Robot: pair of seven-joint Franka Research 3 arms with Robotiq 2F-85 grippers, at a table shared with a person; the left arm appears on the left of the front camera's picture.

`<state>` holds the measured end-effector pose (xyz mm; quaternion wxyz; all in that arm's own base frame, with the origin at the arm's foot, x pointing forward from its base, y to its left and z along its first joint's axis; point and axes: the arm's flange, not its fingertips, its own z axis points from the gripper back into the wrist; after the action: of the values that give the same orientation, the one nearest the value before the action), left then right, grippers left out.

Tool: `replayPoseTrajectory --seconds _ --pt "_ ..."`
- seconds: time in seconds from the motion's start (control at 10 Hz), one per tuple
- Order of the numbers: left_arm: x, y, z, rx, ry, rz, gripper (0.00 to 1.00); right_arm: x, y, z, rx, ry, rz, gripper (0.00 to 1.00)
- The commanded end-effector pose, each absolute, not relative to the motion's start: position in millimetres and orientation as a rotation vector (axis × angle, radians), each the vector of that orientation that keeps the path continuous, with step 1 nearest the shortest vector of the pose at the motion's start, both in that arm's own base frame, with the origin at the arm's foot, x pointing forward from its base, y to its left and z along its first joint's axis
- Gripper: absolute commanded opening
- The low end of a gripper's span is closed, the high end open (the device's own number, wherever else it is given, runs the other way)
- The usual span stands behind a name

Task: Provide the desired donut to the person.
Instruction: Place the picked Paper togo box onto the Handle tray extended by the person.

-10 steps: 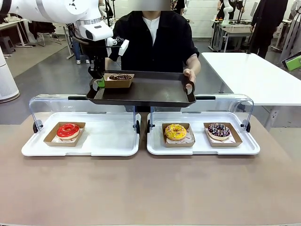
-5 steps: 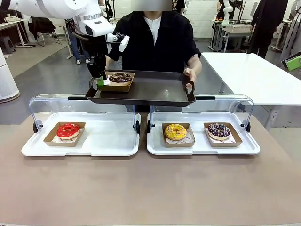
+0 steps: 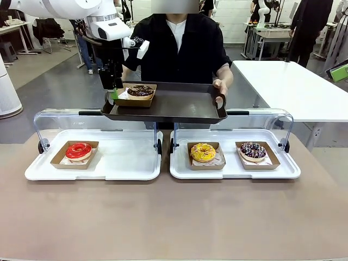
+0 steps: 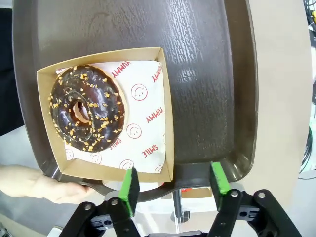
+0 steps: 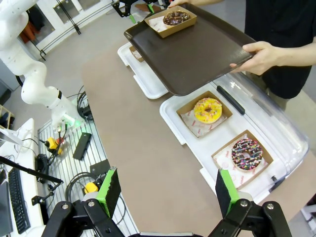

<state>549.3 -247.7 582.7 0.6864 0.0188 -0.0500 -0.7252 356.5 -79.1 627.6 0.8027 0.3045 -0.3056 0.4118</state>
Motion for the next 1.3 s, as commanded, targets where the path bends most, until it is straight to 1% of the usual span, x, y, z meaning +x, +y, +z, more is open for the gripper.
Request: replayPoseTrajectory --seconds 0.0,0.1,0.5,0.7,0.9,1.2 --pt "549.5 -245.1 587.7 0.031 -0.101 -1.629 0.92 356.5 -78.7 626.7 0.663 -0.660 0.884 1.00" --pt "549.0 -245.1 588.0 0.029 -0.102 -1.629 1.00 356.5 -78.7 626.7 0.663 -0.660 0.884 1.00" --pt "540.6 -243.6 594.4 0.009 -0.099 -1.633 1.00 356.5 -78.7 626.7 0.663 -0.660 0.884 1.00" --pt "510.6 -237.2 610.6 0.001 -0.141 -1.650 1.00 356.5 -78.7 626.7 0.663 -0.660 0.884 1.00" --pt "471.6 -224.7 627.9 0.029 -0.186 -1.660 1.00 356.5 -78.7 626.7 0.663 -0.660 0.884 1.00" --pt "437.3 -208.8 637.5 0.051 -0.215 -1.673 1.00 356.5 -78.7 626.7 0.663 -0.660 0.884 1.00"
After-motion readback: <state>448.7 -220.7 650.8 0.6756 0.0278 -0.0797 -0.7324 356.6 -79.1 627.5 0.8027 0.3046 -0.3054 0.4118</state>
